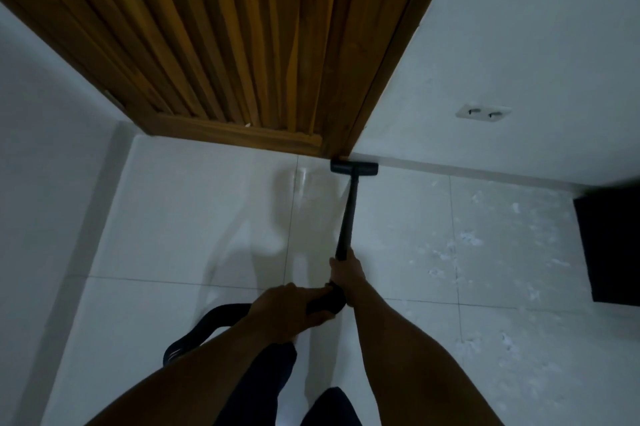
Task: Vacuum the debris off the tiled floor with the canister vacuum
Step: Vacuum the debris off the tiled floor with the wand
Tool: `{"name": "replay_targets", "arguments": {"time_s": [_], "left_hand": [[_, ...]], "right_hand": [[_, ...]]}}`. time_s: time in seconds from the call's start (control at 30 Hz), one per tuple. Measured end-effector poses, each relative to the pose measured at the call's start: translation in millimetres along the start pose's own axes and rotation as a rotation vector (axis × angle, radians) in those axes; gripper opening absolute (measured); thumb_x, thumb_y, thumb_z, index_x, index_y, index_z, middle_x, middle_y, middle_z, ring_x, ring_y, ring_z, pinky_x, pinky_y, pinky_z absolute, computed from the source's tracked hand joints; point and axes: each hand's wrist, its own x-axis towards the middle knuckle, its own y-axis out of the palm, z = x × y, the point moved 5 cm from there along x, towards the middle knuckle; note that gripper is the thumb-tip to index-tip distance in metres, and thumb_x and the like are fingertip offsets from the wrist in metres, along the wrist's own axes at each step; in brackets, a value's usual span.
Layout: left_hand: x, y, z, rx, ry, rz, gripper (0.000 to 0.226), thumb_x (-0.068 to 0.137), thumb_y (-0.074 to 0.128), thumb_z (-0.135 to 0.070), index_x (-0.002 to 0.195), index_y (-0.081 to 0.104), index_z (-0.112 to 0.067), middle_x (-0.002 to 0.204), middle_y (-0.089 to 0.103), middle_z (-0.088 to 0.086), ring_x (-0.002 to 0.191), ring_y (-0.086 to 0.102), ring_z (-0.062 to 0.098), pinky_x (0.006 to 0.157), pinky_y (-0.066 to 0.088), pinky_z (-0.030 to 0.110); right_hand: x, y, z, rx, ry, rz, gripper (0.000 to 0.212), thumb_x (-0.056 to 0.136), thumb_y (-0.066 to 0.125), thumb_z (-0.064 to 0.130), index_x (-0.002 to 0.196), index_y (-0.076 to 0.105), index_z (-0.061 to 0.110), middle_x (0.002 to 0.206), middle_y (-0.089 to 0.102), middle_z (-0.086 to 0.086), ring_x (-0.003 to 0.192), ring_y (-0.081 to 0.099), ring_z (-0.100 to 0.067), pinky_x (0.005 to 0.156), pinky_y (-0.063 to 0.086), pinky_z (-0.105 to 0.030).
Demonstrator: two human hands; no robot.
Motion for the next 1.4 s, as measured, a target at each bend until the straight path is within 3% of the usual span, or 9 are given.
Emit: {"name": "replay_targets", "arguments": {"time_s": [0.23,0.33,0.53,0.77,0.93,1.03,1.1,1.23,1.4], "left_hand": [[-36,10,22,0.059,0.014,0.014,0.058,0.095,0.041,-0.067,0.146,0.042,-0.04,0.088,0.06,-0.017,0.078,0.06,0.003,0.079,0.044,0.017],[-45,11,28,0.065,0.011,-0.046,0.057,0.096,0.04,-0.066,0.147,0.041,-0.04,0.109,0.069,-0.005,0.089,0.066,0.011,0.08,0.042,0.019],[-46,0,45,-0.024,-0.032,-0.113,0.087,0.07,0.014,-0.094,0.138,0.045,-0.051,0.109,0.072,-0.005,0.093,0.068,0.014,0.086,0.052,0.03],[-73,27,36,-0.03,-0.074,-0.057,0.055,0.092,0.044,-0.069,0.142,0.045,-0.046,0.1,0.071,-0.007,0.084,0.067,0.01,0.075,0.049,0.023],[-100,79,29,-0.054,-0.111,-0.043,0.107,0.065,0.016,-0.098,0.151,0.033,-0.037,0.107,0.07,0.0,0.089,0.067,0.014,0.078,0.05,0.027],[-118,112,19,-0.098,-0.152,-0.042,0.112,0.061,0.016,-0.1,0.152,0.031,-0.037,0.11,0.071,0.0,0.092,0.067,0.011,0.079,0.05,0.023],[-131,128,1,-0.113,-0.169,-0.023,0.109,0.063,0.022,-0.099,0.154,0.027,-0.038,0.117,0.069,-0.001,0.096,0.065,0.009,0.078,0.047,0.022],[-152,173,-32,-0.014,-0.214,0.041,0.088,0.083,0.036,-0.082,0.156,0.019,-0.037,0.143,0.052,0.014,0.108,0.065,0.018,0.091,0.049,0.029],[-191,244,-65,-0.02,-0.143,0.029,0.054,0.091,0.046,-0.069,0.142,0.04,-0.051,0.12,0.068,0.003,0.102,0.067,0.016,0.082,0.048,0.025]], "right_hand": [[-32,39,-21,0.116,-0.018,0.135,0.059,0.101,0.053,0.019,0.156,0.032,0.024,0.104,0.064,-0.009,0.081,0.064,-0.026,0.079,0.059,-0.044],[-34,51,-13,0.094,-0.024,0.143,0.059,0.101,0.052,0.02,0.156,0.03,0.028,0.103,0.064,-0.007,0.082,0.065,-0.027,0.075,0.058,-0.043],[-25,59,13,0.061,-0.011,0.153,0.06,0.102,0.051,0.02,0.157,0.027,0.022,0.108,0.06,-0.008,0.085,0.064,-0.027,0.066,0.057,-0.035],[-45,70,-20,-0.032,0.009,0.167,0.062,0.101,0.05,0.017,0.158,0.026,0.024,0.112,0.06,-0.011,0.093,0.066,-0.032,0.08,0.061,-0.043],[-89,59,-65,-0.018,0.041,0.167,0.055,0.104,0.046,0.006,0.154,0.03,0.018,0.082,0.056,-0.007,0.061,0.055,-0.015,0.042,0.048,-0.017],[-99,61,-95,-0.07,0.012,0.184,0.058,0.1,0.052,0.011,0.154,0.033,0.021,0.101,0.063,-0.01,0.083,0.062,-0.023,0.08,0.06,-0.037],[-107,58,-115,-0.086,-0.013,0.179,0.057,0.1,0.053,0.015,0.154,0.034,0.02,0.106,0.061,-0.008,0.095,0.061,-0.026,0.093,0.057,-0.044],[-137,43,-163,-0.163,-0.028,0.223,0.058,0.101,0.056,0.022,0.154,0.033,0.014,0.113,0.059,-0.011,0.094,0.06,-0.024,0.075,0.057,-0.033],[-176,33,-241,-0.234,-0.014,0.267,0.059,0.101,0.053,0.014,0.155,0.029,0.01,0.137,0.055,-0.018,0.099,0.056,-0.023,0.086,0.055,-0.033]]}}
